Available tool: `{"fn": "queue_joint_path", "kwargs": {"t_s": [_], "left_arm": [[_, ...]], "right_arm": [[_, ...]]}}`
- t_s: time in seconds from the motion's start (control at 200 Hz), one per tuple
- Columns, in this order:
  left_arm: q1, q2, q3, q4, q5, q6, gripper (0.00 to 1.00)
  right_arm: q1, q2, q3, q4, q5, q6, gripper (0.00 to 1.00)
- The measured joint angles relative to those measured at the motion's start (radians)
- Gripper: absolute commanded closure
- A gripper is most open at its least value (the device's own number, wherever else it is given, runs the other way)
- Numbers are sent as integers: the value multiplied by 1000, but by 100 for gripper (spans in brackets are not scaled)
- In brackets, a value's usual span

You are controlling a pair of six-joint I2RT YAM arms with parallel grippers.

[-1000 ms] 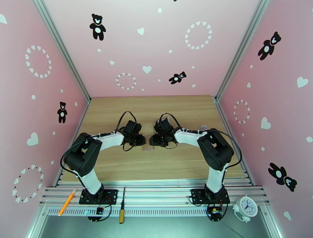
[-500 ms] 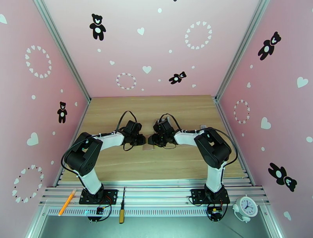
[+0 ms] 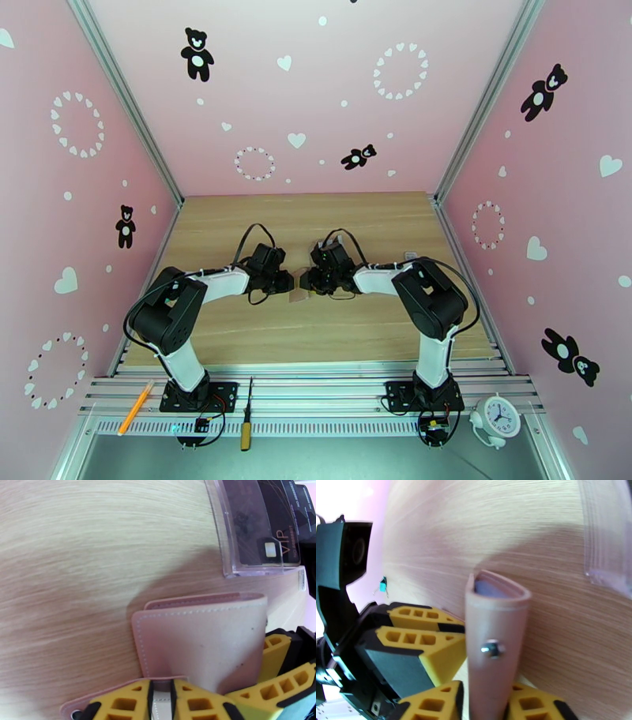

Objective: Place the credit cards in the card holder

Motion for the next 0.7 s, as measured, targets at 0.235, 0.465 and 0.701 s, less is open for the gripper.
{"fn": "queue_joint_path", "kwargs": {"t_s": [0.235,0.465,0.701], "left_arm": [[2,-1,-4,7,3,0,77],[7,-11,-4,-14,2,-7,68],[13,-80,-4,-117,-29,-7,66]], "right_arm": [[-1,-5,-2,4,0,9,89],[0,-19,-3,-15,1,3,99],[5,-115,4,-129,18,-66,100]]}}
